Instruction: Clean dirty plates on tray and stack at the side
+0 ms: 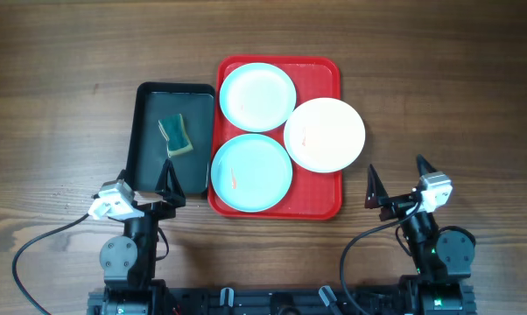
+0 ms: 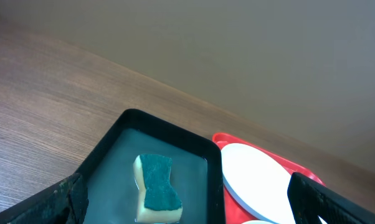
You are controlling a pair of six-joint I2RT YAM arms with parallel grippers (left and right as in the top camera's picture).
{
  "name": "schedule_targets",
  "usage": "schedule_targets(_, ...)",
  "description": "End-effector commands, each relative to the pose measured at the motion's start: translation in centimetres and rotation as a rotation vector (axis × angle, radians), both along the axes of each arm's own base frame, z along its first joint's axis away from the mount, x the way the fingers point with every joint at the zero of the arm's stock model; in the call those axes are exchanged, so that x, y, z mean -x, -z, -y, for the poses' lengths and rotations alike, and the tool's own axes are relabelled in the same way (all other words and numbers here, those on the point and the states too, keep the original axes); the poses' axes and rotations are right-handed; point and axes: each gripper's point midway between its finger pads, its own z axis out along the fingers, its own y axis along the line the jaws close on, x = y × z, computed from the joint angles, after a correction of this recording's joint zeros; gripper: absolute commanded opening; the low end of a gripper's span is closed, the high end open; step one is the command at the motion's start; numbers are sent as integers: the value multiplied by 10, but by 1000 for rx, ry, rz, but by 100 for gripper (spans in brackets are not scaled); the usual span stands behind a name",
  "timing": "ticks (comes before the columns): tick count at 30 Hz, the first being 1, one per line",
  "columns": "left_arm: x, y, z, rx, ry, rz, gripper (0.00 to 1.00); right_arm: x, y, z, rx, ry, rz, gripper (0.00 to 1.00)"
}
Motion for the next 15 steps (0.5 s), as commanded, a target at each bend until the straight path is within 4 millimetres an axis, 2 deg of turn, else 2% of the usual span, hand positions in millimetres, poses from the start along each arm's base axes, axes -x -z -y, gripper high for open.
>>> schedule_targets(1, 0, 0, -1, -15, 1, 3, 100, 2, 1, -8, -261, -39, -69, 100)
schedule_targets(4, 0, 0, -1, -15, 1, 3, 100, 7, -1, -24, -240, -136, -75, 100)
schedule_targets(7, 0, 0, -1, -15, 1, 4, 100, 8, -3, -27, -244, -149, -115, 100)
schedule_targets(11, 0, 0, -1, -15, 1, 4, 100, 5, -32, -27, -248, -146, -137, 100)
schedule_targets(15, 0, -2, -2, -15, -6, 11, 100, -11, -68, -28, -251, -139, -237, 100)
